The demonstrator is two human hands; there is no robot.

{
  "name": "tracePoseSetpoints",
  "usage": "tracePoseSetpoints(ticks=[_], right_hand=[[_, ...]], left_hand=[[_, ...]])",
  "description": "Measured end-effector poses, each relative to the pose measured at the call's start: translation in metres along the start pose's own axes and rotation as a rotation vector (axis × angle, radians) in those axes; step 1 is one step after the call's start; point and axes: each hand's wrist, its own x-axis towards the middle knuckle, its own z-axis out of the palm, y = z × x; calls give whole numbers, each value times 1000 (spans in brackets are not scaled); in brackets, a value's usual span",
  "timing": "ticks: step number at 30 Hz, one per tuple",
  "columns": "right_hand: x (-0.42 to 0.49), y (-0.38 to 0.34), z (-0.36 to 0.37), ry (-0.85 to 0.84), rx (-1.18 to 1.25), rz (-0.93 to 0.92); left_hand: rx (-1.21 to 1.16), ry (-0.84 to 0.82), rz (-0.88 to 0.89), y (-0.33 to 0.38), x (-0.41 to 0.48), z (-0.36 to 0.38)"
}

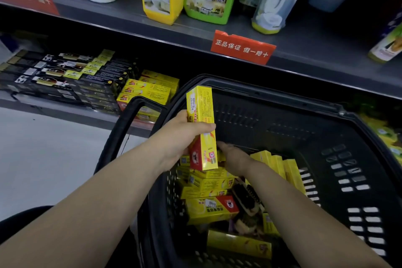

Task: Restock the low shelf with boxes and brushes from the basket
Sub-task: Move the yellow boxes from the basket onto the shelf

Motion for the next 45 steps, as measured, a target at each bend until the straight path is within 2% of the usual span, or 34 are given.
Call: tracePoseSetpoints(ticks=[4, 7, 9, 11, 14, 17, 19, 23, 29, 30, 32, 35, 37, 40, 45], right_hand=[[13, 5, -3, -68, -239, -86], [10, 6, -18, -193, -292, -59], [1, 6, -25, -214, -286, -86], [-15, 6, -33, -108, -146, -112], [-49, 6, -53, 122, 332, -98], [-84, -5, -69, 202, 850, -142], [-97, -16, -73, 226, 1099, -189], [-100, -40, -72, 330, 1190, -182], [-81, -30, -65, 316, 1278, -238], [-74, -24, -60, 321, 1188, -183], [-60, -10, -42, 241, 773, -74], [-44, 5, -1, -118, 180, 6], [-38, 8, 19, -112, -28, -15], [-33, 13, 26, 28, -226, -55], [-41, 14, 16, 64, -170, -42]], left_hand=[[-31, -40, -12, 1, 1, 2], [-23, -62, -10, 1, 2, 2], [-28, -68, -7, 2, 3, 3], [-30, -69, 4, 2, 5, 4], [-14, -70, 24, 2, 7, 7], [6, -82, 18, 2, 7, 11], [17, -110, 0, 2, 6, 14], [107, -181, -34, 2, -2, 17], [229, -46, 49, 3, -5, 13], [226, -31, 57, 2, -4, 12], [233, -10, 63, 1, -3, 10], [268, -3, 50, 1, -2, 10], [272, -7, 57, 2, -2, 10], [280, 15, 47, 3, -2, 10], [288, 5, 14, 6, -5, 9]])
